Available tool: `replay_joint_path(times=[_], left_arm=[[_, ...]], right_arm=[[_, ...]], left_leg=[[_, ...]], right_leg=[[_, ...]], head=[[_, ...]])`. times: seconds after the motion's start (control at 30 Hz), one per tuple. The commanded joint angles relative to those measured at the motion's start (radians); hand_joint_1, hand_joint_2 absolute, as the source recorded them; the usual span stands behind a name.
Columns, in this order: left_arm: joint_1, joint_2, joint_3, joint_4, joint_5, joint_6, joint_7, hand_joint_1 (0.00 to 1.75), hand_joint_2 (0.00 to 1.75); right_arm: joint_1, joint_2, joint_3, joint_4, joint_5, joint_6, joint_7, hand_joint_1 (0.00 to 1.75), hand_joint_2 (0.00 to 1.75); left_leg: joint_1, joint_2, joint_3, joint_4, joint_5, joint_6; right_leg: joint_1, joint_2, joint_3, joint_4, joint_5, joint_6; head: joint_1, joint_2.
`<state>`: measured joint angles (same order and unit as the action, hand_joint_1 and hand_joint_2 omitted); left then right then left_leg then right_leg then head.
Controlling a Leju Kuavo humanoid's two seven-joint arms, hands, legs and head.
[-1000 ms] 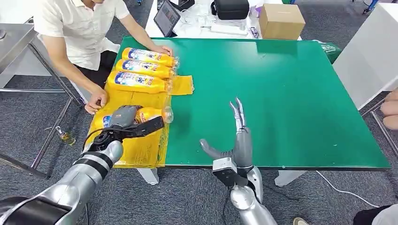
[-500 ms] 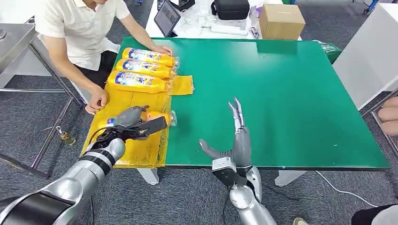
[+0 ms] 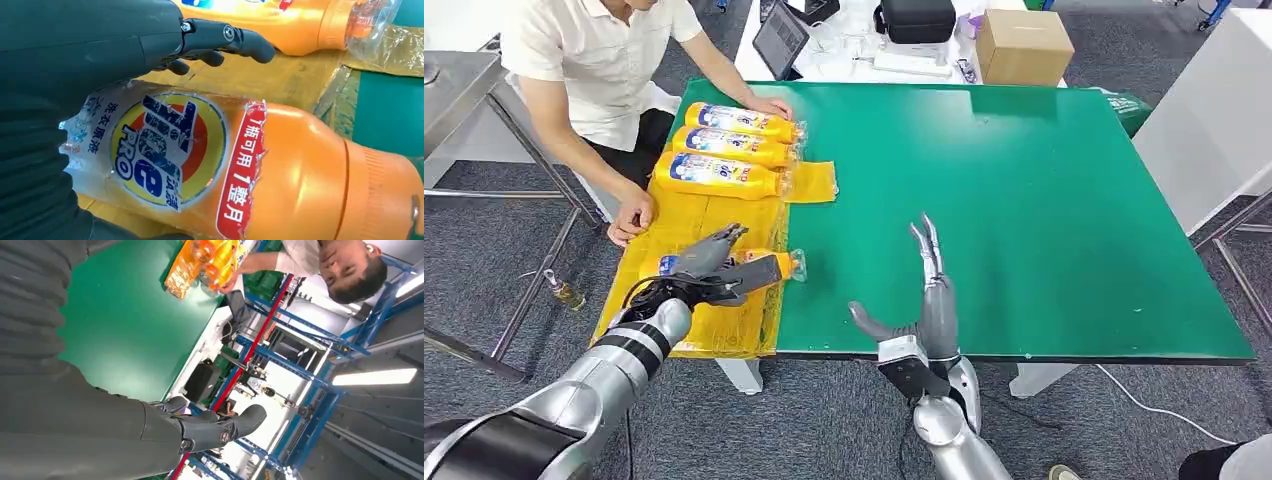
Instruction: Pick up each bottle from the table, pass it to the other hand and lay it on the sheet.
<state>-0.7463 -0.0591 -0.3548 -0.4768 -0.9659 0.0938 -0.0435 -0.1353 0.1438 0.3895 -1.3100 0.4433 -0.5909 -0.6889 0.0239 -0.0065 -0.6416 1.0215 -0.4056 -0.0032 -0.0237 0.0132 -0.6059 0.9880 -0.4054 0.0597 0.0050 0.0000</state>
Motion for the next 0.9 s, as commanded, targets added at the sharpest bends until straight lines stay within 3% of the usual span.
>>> replay_joint_path(times=[0.03, 0.2, 0.37, 0.53, 0.57, 0.6, 0.9], left_arm=[[0.011, -0.015, -0.021, 0.083, -0.003, -0.014, -0.004, 0.00, 1.75], [0.067, -0.046, -0.032, -0.001, 0.000, 0.130, -0.050, 0.00, 1.75], [0.180, -0.051, -0.017, -0.241, 0.106, 0.346, -0.202, 0.00, 1.75], [0.208, -0.056, -0.078, -0.367, 0.142, 0.362, -0.182, 0.00, 1.75], [0.216, -0.057, -0.093, -0.392, 0.147, 0.350, -0.180, 0.00, 1.75], [0.221, -0.052, -0.110, -0.410, 0.144, 0.340, -0.181, 0.00, 1.75], [0.326, 0.014, -0.242, -0.708, 0.102, 0.314, -0.178, 0.00, 1.75]], right_arm=[[-0.039, -0.010, -0.008, 0.076, -0.003, 0.015, -0.004, 0.00, 1.75], [-0.019, -0.017, -0.017, 0.074, 0.000, 0.018, 0.000, 0.00, 1.75], [-0.019, -0.011, -0.016, 0.090, 0.007, 0.010, -0.005, 0.00, 1.75], [-0.023, -0.014, -0.002, 0.099, 0.011, -0.004, -0.002, 0.00, 1.75], [-0.022, -0.015, -0.002, 0.100, 0.012, -0.006, -0.001, 0.00, 1.75], [-0.020, -0.016, -0.004, 0.099, 0.011, -0.007, 0.000, 0.00, 1.75], [0.011, -0.024, -0.035, 0.082, 0.021, -0.022, -0.008, 0.00, 1.75]], left_leg=[[0.000, 0.002, 0.007, -0.002, -0.002, 0.002], [-0.001, 0.000, 0.008, -0.003, -0.002, 0.002], [-0.001, 0.000, 0.005, -0.002, -0.001, 0.002], [0.000, -0.001, 0.001, 0.000, -0.001, 0.001], [0.000, -0.001, 0.006, 0.000, -0.004, 0.003], [0.000, -0.001, 0.001, 0.000, -0.001, 0.001], [0.000, 0.000, 0.003, -0.001, -0.002, 0.002]], right_leg=[[0.001, 0.000, 0.007, -0.002, -0.001, -0.003], [0.001, -0.002, 0.008, -0.003, -0.002, -0.003], [0.000, -0.001, 0.005, -0.002, -0.001, -0.002], [0.001, -0.002, 0.001, -0.001, -0.001, -0.002], [0.002, -0.003, 0.007, -0.001, -0.004, -0.005], [0.001, -0.002, 0.001, -0.001, -0.001, -0.002], [0.001, -0.001, 0.002, -0.001, -0.002, -0.003]], head=[[0.000, 0.000], [0.000, 0.000], [0.000, 0.000], [0.000, 0.000], [0.000, 0.000], [0.000, 0.000], [0.000, 0.000]])
